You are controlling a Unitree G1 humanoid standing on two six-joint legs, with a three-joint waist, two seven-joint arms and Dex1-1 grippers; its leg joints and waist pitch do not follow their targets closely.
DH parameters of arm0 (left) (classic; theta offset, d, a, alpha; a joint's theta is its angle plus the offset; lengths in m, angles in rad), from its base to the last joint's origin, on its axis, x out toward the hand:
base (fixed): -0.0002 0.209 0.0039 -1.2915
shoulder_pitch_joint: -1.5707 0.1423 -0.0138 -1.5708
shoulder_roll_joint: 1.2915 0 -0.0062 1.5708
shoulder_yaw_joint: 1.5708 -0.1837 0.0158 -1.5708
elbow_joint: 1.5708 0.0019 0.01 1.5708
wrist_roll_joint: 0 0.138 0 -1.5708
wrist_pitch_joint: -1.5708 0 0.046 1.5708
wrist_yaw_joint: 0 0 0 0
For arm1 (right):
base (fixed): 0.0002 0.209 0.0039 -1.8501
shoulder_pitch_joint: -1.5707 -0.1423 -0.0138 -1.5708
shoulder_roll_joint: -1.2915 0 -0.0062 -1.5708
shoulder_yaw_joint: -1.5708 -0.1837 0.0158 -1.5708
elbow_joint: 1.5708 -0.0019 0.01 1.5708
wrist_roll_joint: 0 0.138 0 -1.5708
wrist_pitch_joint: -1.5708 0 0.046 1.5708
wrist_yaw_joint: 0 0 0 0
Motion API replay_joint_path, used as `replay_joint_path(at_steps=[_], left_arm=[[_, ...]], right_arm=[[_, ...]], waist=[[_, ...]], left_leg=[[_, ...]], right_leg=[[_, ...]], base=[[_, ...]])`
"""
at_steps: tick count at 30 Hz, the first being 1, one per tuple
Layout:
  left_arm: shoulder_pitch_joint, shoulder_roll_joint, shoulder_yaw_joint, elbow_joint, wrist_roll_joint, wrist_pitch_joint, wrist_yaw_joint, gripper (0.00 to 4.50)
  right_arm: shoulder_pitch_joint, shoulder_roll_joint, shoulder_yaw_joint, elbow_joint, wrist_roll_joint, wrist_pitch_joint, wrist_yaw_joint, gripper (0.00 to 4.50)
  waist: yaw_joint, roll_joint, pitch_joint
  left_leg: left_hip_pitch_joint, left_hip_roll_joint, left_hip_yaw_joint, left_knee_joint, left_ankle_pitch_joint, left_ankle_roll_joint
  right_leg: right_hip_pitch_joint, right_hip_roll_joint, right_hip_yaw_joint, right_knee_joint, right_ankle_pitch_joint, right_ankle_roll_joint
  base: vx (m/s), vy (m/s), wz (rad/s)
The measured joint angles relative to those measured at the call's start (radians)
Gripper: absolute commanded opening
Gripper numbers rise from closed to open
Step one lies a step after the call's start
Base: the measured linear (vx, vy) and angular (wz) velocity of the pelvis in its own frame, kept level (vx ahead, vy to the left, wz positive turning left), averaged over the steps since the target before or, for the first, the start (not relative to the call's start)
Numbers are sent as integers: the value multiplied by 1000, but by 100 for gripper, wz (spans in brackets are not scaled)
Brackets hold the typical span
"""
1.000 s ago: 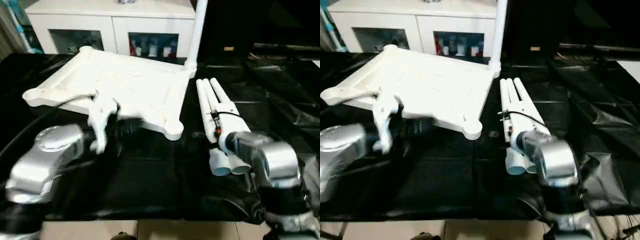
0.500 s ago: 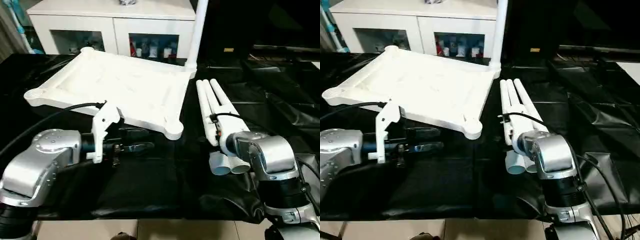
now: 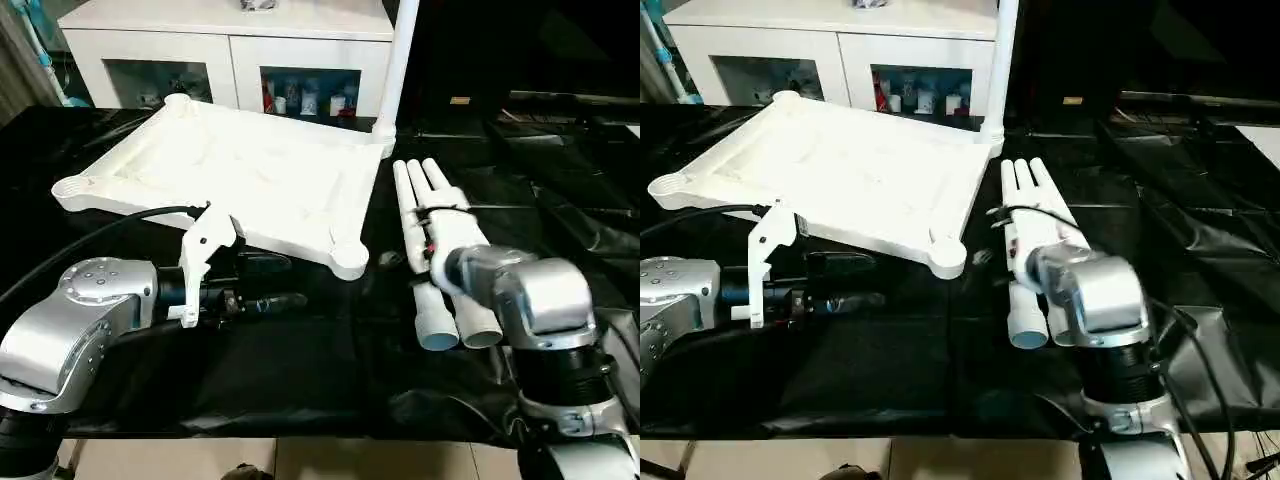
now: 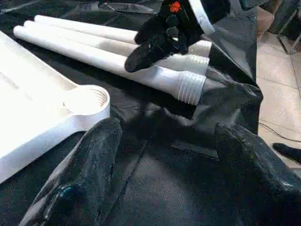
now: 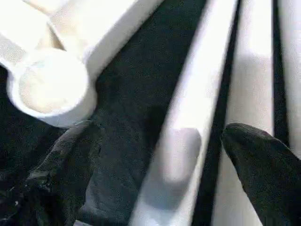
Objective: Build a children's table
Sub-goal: Pick table leg
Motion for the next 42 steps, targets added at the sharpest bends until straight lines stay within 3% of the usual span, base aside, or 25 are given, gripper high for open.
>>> replay_joint_path(at_steps=[8,17,23,31,42], left_arm=[[0,13,-7,0,-1,0,-4,442],[0,16,-10,0,-2,0,-3,442],[0,16,-13,1,-2,-2,1,442],[0,19,-20,1,-2,-4,5,442],[0,23,-29,2,-2,-4,4,442]], right_arm=[[20,11,3,14,10,20,8,450],[7,59,3,-41,57,-11,35,450],[-31,87,-67,-54,75,-75,8,450],[15,50,-70,5,39,-8,-32,450],[23,117,-51,0,77,13,-17,450]], waist=[[0,0,0],[0,0,0],[2,0,0],[0,0,0],[-3,1,1]], left_leg=[[1,0,0,0,0,0],[1,0,0,0,1,-1],[2,0,0,0,1,-1],[5,0,0,0,1,-2],[7,1,1,0,1,-2]], right_leg=[[0,0,0,0,0,0],[1,0,0,0,1,0],[2,0,0,0,1,0],[5,0,0,0,1,0],[5,0,0,0,2,0]], base=[[0,0,0],[0,0,0],[0,0,0],[0,0,0],[0,0,0]])
